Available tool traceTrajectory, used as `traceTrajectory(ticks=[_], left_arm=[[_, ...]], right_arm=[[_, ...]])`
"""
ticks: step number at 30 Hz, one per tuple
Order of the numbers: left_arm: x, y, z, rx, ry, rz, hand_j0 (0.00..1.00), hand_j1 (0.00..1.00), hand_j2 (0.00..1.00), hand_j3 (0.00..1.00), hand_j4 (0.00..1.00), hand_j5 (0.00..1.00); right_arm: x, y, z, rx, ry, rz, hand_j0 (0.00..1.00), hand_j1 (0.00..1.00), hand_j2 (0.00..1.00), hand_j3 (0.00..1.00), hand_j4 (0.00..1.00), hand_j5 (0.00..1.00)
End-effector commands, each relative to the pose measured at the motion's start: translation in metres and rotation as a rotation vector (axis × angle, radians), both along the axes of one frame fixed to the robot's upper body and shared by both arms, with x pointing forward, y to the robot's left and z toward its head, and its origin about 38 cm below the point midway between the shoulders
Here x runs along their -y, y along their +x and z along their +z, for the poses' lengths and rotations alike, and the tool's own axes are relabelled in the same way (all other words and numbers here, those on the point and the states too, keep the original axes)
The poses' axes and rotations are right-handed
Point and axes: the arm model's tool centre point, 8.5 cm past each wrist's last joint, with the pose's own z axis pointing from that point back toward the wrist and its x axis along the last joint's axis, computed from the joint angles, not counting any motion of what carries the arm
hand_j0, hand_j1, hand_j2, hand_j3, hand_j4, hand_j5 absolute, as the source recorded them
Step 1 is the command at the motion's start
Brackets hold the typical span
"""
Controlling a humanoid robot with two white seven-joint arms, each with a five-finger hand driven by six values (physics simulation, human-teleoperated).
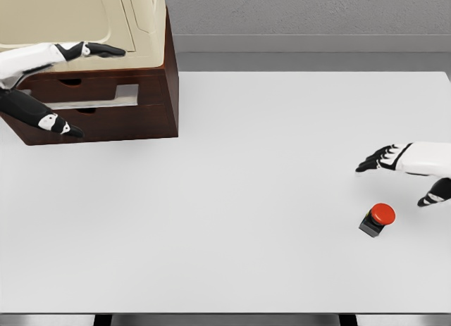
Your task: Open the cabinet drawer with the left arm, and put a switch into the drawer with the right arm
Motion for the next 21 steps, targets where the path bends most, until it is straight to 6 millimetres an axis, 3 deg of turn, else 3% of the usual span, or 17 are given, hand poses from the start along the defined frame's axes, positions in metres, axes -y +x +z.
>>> traceTrajectory(ticks=[1,3,8,10,13,21], left_arm=[[-0.004,0.005,-0.002,-0.038,0.008,0.065,1.00,1.00,1.00,1.00,1.00,1.00],[-0.006,0.008,-0.004,-0.092,0.068,0.093,1.00,1.00,1.00,1.00,1.00,1.00],[-0.005,0.002,-0.006,-0.180,0.195,0.017,1.00,1.00,1.00,1.00,1.00,1.00],[-0.011,0.002,0.004,-0.164,0.194,0.041,1.00,1.00,1.00,1.00,1.00,1.00],[-0.023,-0.002,0.019,-0.174,0.145,0.082,1.00,1.00,1.00,1.00,1.00,1.00],[-0.037,0.005,0.004,-0.293,0.207,0.233,1.00,1.00,1.00,1.00,1.00,1.00]], right_arm=[[0.002,0.005,0.016,0.042,0.025,-0.014,1.00,1.00,1.00,1.00,1.00,1.00],[0.006,0.006,0.029,0.073,0.023,-0.025,1.00,1.00,1.00,1.00,1.00,1.00],[0.006,0.010,0.039,0.103,0.029,-0.026,1.00,1.00,1.00,1.00,1.00,1.00],[0.007,0.011,0.045,0.124,0.037,-0.029,1.00,1.00,1.00,1.00,1.00,1.00],[0.006,0.011,0.043,0.118,0.035,-0.026,1.00,1.00,1.00,1.00,1.00,1.00],[-0.006,0.013,0.032,0.080,0.022,0.009,1.00,1.00,1.00,1.00,1.00,1.00]])
